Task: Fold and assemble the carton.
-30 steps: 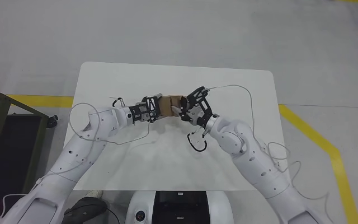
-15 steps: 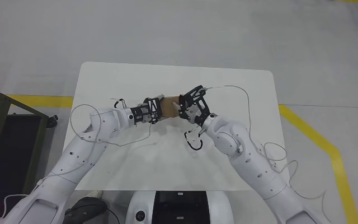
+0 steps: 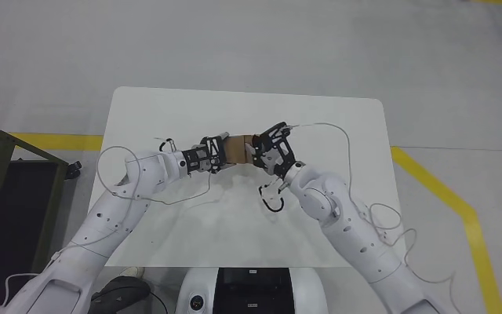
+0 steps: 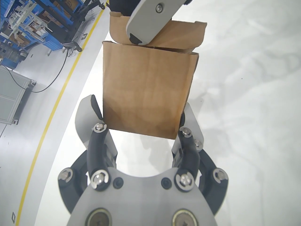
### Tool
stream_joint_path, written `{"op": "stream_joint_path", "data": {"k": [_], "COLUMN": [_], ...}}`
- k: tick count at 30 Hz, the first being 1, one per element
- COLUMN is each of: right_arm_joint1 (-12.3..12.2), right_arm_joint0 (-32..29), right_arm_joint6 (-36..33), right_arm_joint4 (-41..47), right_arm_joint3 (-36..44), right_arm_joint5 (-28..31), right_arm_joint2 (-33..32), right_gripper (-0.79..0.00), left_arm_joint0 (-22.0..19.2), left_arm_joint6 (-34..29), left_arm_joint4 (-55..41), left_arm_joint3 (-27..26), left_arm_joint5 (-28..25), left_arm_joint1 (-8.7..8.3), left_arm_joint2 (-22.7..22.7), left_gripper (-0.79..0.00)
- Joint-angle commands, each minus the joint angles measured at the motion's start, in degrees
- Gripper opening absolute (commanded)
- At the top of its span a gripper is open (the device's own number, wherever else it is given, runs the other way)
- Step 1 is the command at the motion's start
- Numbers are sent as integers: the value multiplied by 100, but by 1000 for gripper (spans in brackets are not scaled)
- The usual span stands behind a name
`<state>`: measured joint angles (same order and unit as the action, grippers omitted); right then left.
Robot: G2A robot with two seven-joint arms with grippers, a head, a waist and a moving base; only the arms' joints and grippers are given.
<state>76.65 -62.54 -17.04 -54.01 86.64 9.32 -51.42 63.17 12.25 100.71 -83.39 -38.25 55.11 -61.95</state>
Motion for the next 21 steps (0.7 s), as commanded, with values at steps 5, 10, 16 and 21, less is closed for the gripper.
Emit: {"op": "stream_joint_path", "data": {"k": [5, 10, 16, 21], "right_arm_joint1": [56, 92, 117, 158], "right_arm_joint0": [44, 54, 18, 41], "right_arm_joint6": [143, 277, 440, 487], "right_arm_joint4": [-46, -101, -174, -176], "right_arm_joint3": [-70, -120, -110, -161], "right_arm_joint5": [-99, -225, -339, -340], "right_arm_joint2": [76, 85, 40, 93], "right_gripper": [-643, -671, -785, -785], "left_arm_joint0": [14, 31, 49, 55], "left_arm_joint6": [37, 58, 77, 77], "left_arm_joint4": [-22, -28, -36, -42], "left_arm_joint3": [-24, -37, -43, -53], "left_arm_joint5": [-8, -1, -23, -40], "left_arm_joint1": [2, 3, 4, 8], "left_arm_joint2": [-27, -51, -68, -76], "left_gripper": [-588, -591, -591, -591]}}
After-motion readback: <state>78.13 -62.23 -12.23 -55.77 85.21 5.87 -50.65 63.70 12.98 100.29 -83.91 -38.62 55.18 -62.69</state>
